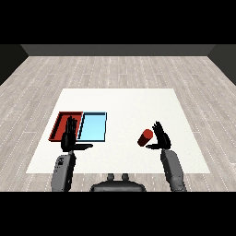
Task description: Pick the red can and put it in the red box
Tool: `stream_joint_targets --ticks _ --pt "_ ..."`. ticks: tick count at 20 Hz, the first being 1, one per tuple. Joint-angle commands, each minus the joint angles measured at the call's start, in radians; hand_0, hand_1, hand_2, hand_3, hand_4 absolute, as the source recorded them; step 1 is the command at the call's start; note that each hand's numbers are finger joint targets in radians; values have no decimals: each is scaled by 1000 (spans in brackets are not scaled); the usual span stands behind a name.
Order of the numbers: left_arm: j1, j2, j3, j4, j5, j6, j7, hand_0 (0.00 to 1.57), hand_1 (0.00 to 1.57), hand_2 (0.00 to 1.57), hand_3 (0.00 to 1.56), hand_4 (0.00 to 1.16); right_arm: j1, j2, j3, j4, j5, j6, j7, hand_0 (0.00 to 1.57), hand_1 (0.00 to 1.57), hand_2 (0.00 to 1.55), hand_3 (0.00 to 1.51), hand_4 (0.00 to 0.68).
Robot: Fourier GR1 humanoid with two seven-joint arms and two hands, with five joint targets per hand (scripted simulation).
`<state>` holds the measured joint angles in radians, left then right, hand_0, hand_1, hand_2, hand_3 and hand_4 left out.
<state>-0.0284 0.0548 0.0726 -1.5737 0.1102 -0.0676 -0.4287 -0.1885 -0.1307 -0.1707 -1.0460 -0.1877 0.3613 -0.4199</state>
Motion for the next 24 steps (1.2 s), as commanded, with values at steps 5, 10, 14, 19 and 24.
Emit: stream_joint_targets --ticks 5,10,14,19,24 --pt "-23 4 3 60 -24 1 -31 0 0 0 0 0 -57 46 25 23 -11 -57 50 0 0 0 0 0" --pt "-31 -49 -49 -7 -54 65 19 0 0 0 0 0 -131 35 12 148 -18 -20 -7 0 0 0 0 0" --pt "21 -46 -69 -100 -49 56 58 0 0 0 0 0 -120 47 39 138 -3 -24 -9 0 0 0 0 0" --pt "51 -12 -18 -64 -14 8 7 0 0 0 0 0 -90 49 58 120 11 -38 -16 0 0 0 0 0" --pt "-6 -6 5 8 9 -13 -21 0 0 0 0 0 -46 109 94 27 6 -91 46 0 0 0 0 0"
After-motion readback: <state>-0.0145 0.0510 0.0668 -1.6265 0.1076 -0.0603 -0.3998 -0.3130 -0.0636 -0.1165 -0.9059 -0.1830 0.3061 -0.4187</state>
